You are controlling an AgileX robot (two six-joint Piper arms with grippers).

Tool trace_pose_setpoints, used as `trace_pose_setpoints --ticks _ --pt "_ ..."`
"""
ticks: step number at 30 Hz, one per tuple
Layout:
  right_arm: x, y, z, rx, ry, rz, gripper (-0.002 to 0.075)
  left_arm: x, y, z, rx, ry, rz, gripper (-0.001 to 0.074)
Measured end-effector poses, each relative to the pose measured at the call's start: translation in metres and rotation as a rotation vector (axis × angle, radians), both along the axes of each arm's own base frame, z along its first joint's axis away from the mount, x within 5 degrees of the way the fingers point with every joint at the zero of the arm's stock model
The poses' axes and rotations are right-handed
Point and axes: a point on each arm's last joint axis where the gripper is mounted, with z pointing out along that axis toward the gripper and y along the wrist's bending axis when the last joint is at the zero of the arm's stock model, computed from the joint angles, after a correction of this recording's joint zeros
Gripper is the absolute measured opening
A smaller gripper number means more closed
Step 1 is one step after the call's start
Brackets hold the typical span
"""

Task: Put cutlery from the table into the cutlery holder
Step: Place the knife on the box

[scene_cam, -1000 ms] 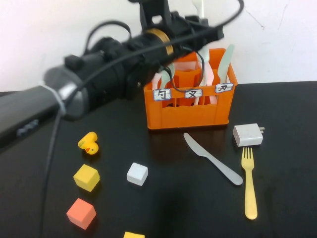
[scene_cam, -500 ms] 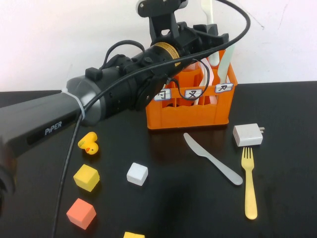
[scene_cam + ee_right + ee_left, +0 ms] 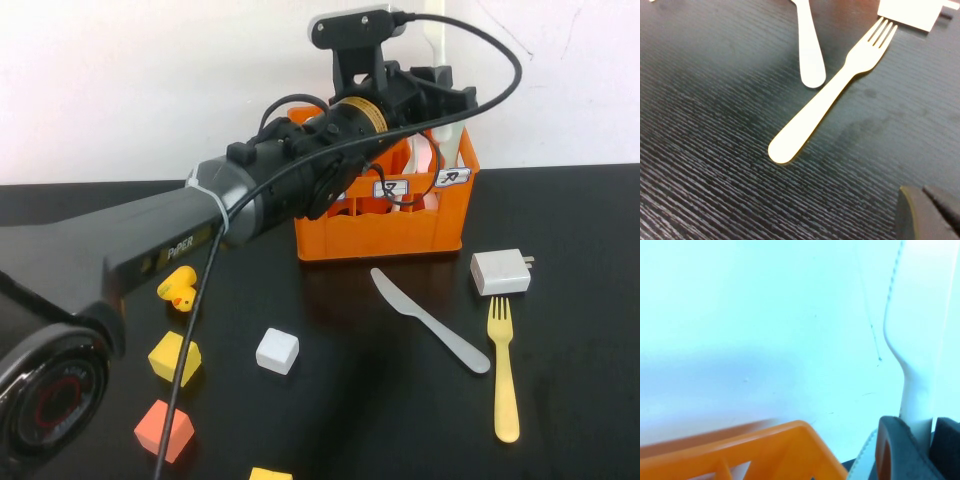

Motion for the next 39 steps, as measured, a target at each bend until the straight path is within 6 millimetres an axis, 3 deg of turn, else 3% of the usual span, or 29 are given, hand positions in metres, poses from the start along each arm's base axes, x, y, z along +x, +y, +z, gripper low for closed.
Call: trace_pose_setpoints --ticks 19,21,26,28,32,36,39 --pt "0.000 0.000 0.000 -0.004 -0.006 0.009 -0.0003 0.006 -0.006 -0.025 0.043 -0.004 -0.023 0.0114" --pt "0.000 0.000 0.000 -0.005 -0.006 0.010 -0.0003 0.006 -0.006 -0.025 0.035 0.004 -0.021 0.0165" --pt "0.000 0.000 0.000 -0.006 -0.007 0.012 -0.0003 0.007 -0.007 -0.023 0.007 0.016 -0.020 0.0386" --pt "0.000 0.000 0.000 -0.006 -0.007 0.012 -0.0003 0.006 -0.006 -0.020 0.027 0.003 -0.026 0.0412" --pt "0.000 0.000 0.000 -0.006 -0.007 0.012 -0.0003 0.001 -0.004 -0.008 0.095 -0.042 -0.041 0.0342" --pt "0.000 0.000 0.000 -0.004 -0.007 0.011 -0.0003 -0.009 0.004 0.023 0.171 -0.096 -0.030 0.0120" --pt "0.000 0.001 0.001 0.007 -0.011 0.012 -0.0003 -0.022 0.019 0.058 0.220 -0.096 0.029 0.0036"
